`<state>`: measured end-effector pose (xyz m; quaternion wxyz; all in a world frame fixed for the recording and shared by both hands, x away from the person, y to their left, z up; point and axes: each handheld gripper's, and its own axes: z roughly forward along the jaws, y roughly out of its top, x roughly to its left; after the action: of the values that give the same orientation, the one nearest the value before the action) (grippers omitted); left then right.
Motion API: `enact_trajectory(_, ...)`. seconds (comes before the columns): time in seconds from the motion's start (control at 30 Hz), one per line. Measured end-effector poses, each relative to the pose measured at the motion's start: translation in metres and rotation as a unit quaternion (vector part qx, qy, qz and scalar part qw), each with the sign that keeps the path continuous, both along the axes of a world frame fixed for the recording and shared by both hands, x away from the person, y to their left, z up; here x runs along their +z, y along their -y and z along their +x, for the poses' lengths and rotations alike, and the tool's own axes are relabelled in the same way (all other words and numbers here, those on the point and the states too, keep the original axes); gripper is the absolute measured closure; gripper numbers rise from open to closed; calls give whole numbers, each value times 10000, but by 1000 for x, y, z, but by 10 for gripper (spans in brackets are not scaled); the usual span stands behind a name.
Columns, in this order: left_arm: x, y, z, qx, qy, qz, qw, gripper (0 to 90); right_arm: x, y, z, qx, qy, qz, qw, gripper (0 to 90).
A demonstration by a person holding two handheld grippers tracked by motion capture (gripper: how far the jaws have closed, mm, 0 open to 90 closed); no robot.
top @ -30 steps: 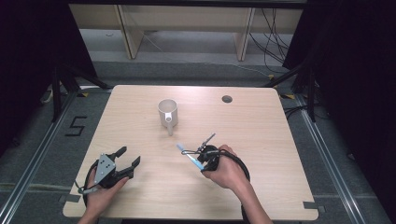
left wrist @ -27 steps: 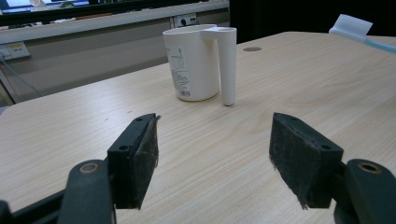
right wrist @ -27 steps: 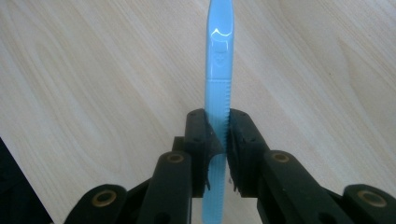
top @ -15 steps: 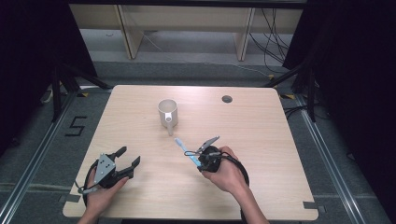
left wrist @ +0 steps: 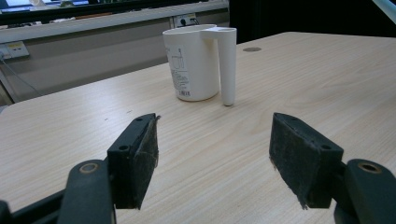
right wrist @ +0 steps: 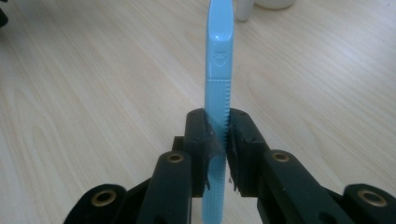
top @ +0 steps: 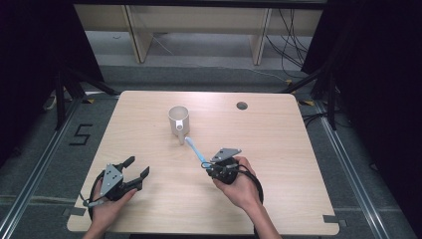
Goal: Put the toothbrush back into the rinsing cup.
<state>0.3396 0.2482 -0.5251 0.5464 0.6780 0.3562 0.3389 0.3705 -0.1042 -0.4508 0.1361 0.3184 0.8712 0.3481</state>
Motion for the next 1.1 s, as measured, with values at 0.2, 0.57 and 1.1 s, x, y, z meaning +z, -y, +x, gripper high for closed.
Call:
enact_trajectory(0.2,0,0,0,3,-3,20,10000,320,-3,1,-2,-74,179,271,9994,792)
enact_trajectory(0.57,-1,2,1,-53,40,58,10000,320,-8,3,-4,-210,668,805,9943,792)
enact_trajectory(1.1,9,9,2,-404,-248,-429,9980,295,-16,0,-4,-177,1087,1096,9879,792)
